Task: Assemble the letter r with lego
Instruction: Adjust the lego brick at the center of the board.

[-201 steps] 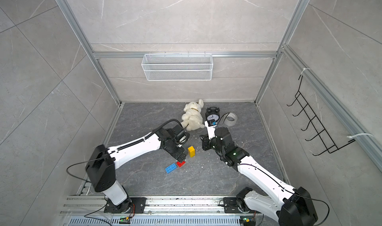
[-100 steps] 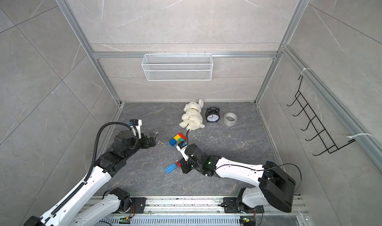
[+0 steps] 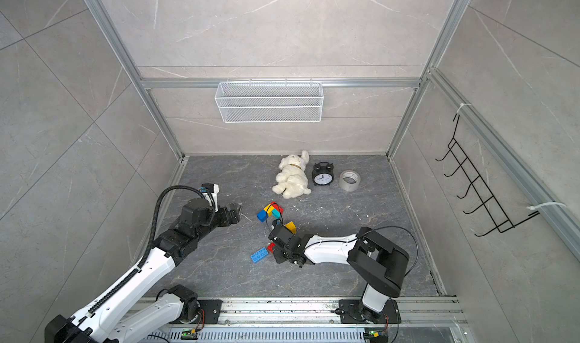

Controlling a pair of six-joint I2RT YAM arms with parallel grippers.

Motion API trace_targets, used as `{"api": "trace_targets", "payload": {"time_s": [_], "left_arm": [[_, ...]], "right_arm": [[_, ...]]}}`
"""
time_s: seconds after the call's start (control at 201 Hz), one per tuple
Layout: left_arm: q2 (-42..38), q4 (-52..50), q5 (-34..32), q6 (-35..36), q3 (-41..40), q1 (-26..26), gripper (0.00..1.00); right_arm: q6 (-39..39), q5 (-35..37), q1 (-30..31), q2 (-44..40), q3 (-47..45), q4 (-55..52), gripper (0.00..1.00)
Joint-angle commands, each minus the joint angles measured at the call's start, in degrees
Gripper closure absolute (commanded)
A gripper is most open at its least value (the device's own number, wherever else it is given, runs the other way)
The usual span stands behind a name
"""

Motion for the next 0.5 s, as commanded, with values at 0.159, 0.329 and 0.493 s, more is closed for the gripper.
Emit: {"api": "trace_targets", "payload": {"time_s": [0.159, 0.329, 0.493], "left_arm": [[-2.98, 1.84, -2.74, -0.86, -1.39, 0.48, 0.0], [-4.81, 1.72, -3.58, -0.5, -2.23, 0.65, 0.0], [-5.58, 4.22, -3.39, -0.12, -3.15, 0.71, 0.0]], "right_arm": [[-7.82, -6.68, 0.25, 8.18, 12.92, -1.07, 1.0], [-8.25, -11.31, 0.25, 9.9, 15.67, -0.99, 1.0], [-10.53, -9.18, 0.34, 5.35, 15.96, -3.75, 1.0]]}}
